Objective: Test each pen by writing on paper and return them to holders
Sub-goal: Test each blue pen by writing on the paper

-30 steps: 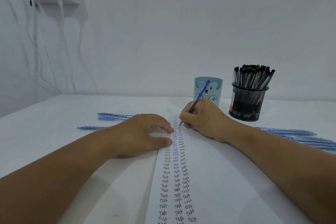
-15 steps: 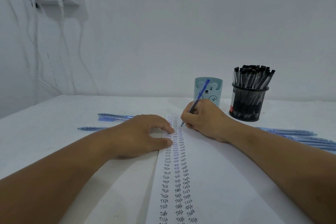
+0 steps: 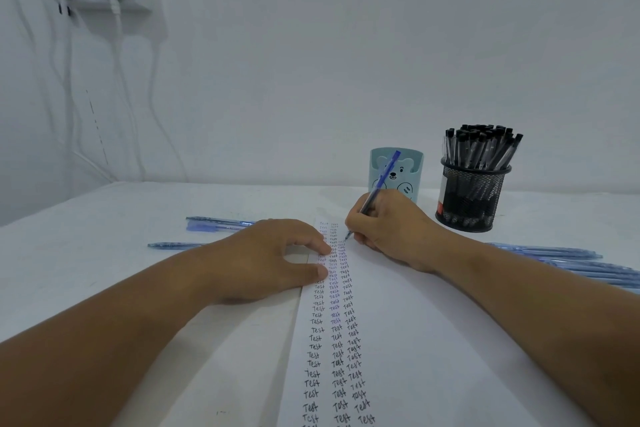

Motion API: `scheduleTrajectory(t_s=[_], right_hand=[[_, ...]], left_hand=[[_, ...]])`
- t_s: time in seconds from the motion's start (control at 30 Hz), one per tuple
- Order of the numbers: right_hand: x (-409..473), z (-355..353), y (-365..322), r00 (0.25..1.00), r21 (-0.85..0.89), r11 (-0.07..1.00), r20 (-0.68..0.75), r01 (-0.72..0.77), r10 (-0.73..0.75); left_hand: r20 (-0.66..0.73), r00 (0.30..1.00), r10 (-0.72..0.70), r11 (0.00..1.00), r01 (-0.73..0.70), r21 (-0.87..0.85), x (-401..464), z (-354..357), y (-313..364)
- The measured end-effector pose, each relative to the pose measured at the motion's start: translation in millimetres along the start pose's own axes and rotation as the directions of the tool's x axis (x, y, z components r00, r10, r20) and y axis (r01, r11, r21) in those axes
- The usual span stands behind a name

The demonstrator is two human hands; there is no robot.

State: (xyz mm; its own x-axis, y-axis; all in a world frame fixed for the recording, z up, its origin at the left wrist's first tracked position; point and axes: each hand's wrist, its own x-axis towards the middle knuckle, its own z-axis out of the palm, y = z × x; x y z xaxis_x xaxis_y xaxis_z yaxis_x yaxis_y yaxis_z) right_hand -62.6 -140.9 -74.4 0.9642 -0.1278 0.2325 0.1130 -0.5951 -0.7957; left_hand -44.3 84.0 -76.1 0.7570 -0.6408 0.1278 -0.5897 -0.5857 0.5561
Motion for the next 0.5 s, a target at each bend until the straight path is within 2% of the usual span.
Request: scheduleTrajectory(t_s=[0.2, 0.33, 0.4, 0.47, 0.5], right_hand=[[-1.3, 1.3, -2.6, 0.999, -0.113, 0.993, -0.022, 0.041, -0.044], [-2.1, 0.7, -1.7, 1.000, -0.085, 0.996, -0.019, 0.017, -0.018], [-2.8, 0.4, -2.9, 0.999, 0.103, 0.994, -0.021, -0.029, 0.031], [-5.3, -1.3, -8.6, 0.995, 0.371, 0.925, -0.025, -0.081, 0.097], [-6.2, -3.1, -10.8, 0.995, 0.426, 0.903, -0.050, -0.059, 0.089]], left_hand=[[0.002, 1.000, 0.001, 1.000, -0.001, 0.005, 0.3, 0.5, -0.5], [-0.004, 1.000, -0.001, 1.000, 0.001, -0.002, -0.1, 1.1, -0.4], [-0.005, 1.000, -0.001, 1.000, 0.001, -0.011, -0.3, 1.1, -0.8], [-0.005, 1.000, -0.002, 1.000, 0.002, -0.019, -0.6, 1.0, -1.2], [-0.007, 1.000, -0.001, 1.000, 0.001, -0.020, -0.8, 1.0, -1.2]])
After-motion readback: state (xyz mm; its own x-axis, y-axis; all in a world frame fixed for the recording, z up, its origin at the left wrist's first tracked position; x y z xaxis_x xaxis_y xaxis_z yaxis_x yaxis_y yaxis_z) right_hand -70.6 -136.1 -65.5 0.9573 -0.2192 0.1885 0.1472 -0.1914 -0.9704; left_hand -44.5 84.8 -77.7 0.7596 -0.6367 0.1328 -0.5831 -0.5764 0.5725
